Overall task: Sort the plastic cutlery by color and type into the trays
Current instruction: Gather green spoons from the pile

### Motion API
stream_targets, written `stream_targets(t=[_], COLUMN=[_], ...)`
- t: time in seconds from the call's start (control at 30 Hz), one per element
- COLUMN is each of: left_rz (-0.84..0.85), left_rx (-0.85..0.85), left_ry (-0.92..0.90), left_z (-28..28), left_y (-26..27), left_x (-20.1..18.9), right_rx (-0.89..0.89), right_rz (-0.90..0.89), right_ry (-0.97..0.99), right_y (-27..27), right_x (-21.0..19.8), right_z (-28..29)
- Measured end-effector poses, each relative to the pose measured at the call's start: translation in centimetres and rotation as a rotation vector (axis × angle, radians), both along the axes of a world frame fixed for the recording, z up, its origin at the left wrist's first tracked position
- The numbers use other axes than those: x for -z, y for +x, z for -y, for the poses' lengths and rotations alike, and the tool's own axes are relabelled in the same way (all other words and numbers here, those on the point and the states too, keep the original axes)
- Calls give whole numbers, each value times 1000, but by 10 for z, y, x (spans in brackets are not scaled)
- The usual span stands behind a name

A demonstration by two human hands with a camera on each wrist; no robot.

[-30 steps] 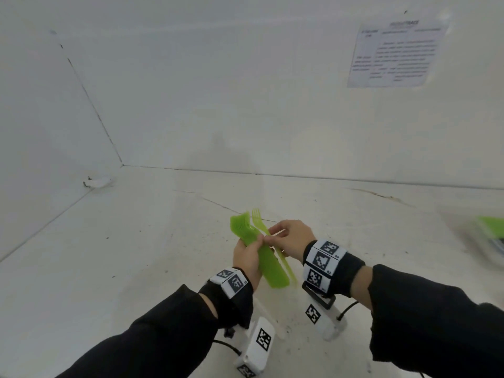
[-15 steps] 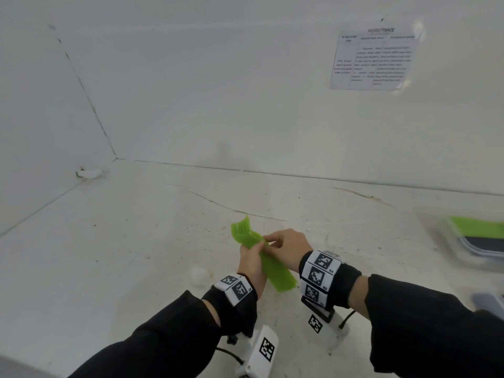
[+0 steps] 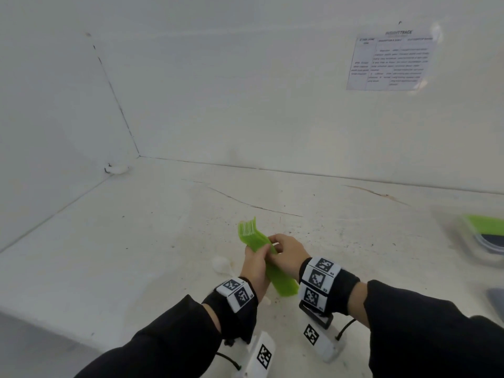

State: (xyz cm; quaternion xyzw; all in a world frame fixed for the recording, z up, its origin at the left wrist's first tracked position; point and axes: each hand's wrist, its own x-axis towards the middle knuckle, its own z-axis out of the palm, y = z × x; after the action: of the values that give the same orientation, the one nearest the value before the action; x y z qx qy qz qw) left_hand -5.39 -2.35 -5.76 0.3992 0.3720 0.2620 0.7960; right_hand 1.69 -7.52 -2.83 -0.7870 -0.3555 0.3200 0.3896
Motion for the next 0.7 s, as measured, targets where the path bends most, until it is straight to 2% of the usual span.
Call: stream_targets(t=[0.4, 0.6, 0.7], left_rz=[-138, -83, -36], left_rx=[-73, -85, -48], left_ry=[82, 58, 38], left_z=[-14, -17, -17], left_y=[-28, -43, -47], left_x=[4, 2, -2], right_rx=[-88, -150, -125], right_rz=[11, 68, 77], right_ry=[15, -5, 13], right_y=[-40, -56, -60], right_x=[-7, -12, -14], right_z=[-7, -8, -6])
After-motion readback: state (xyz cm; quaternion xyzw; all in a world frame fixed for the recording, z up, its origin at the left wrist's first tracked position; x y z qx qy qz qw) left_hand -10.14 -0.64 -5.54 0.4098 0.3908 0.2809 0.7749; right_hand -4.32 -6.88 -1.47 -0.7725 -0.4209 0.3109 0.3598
